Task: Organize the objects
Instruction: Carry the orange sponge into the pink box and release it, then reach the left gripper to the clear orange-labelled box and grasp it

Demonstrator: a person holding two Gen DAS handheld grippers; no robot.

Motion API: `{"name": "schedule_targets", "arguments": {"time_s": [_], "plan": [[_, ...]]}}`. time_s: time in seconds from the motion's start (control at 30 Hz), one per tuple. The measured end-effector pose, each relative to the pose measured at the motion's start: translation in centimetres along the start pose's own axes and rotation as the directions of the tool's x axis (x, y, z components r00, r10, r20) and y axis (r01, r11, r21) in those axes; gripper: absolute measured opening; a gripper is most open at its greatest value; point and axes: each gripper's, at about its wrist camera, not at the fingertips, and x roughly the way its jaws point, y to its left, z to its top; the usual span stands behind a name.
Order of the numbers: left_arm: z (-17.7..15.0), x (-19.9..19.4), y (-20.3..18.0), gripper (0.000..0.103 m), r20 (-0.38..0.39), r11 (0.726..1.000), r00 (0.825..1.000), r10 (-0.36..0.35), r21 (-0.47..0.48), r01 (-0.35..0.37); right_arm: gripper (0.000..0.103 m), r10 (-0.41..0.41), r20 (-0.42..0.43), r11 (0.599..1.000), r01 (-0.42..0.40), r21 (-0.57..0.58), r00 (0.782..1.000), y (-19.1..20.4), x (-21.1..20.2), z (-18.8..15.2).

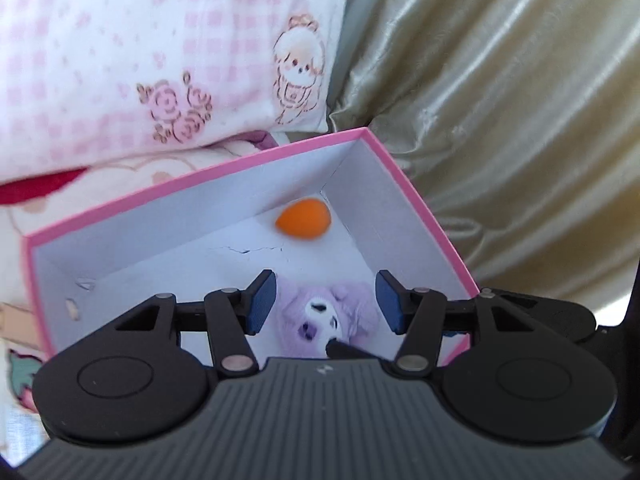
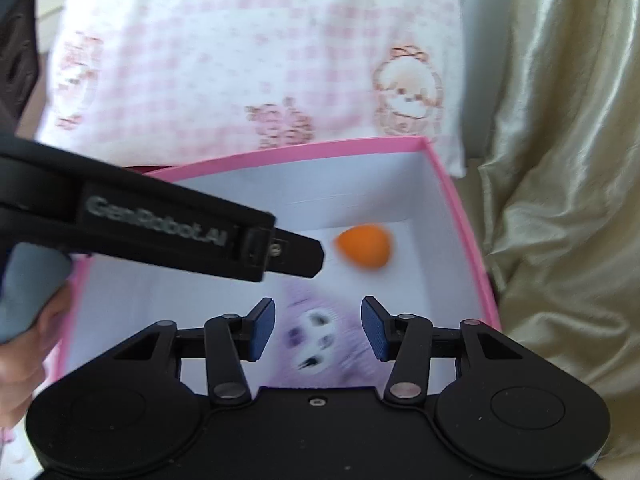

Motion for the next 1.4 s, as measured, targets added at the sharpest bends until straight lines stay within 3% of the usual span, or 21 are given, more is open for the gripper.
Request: {"name": "schedule_targets", "arguments": {"time_s": [0.33,0.53,0.7,0.83,1.07,1.2,1.3,1.4], "plan": [[-3.1,-11.5,1.3,0.061,-0.005,0.991,0.991,0.131,-0.005,-0.131,0.057,0.122,0.070,0.982,-0.111,-0.151,0.990,8.4,-7.6,-2.0],[-6.2,-16.6,3.5,0.062,0.005,0.987,0.988,0.153,-0.049,-0.152,0.060,0.242,0.039,0.943,-0.226,-0.243,0.970,12.9,-9.1,-2.9],[-8.9,-18.9,6.9,0.063,0.028,0.983,0.987,0.156,-0.100,-0.152,0.065,0.292,0.018,0.909,-0.272,-0.316,0.956,17.3,-9.2,-4.9],[-11.0,-18.6,10.4,0.063,0.034,0.980,0.989,0.144,-0.141,-0.138,0.069,0.304,0.000,0.900,-0.287,-0.329,0.953,19.7,-7.5,-6.4],[-13.4,-14.8,15.5,0.061,0.026,0.978,0.995,0.095,-0.188,-0.089,0.070,0.254,-0.018,0.929,-0.249,-0.274,0.967,21.3,-2.6,-8.8],[-14.2,-12.0,17.7,0.060,0.010,0.975,0.996,0.083,-0.206,-0.079,0.070,0.212,0.000,0.952,-0.206,-0.227,0.977,21.2,-0.1,-9.9],[-14.3,-9.8,19.8,0.059,-0.031,0.950,0.997,0.066,-0.304,-0.072,0.070,0.176,0.017,0.970,-0.170,-0.172,0.984,20.8,1.7,-10.4],[-14.5,-8.0,20.2,0.058,-0.030,0.958,0.996,0.079,-0.272,-0.084,0.070,0.122,0.016,0.984,-0.119,-0.133,0.992,20.6,3.6,-10.8]]}}
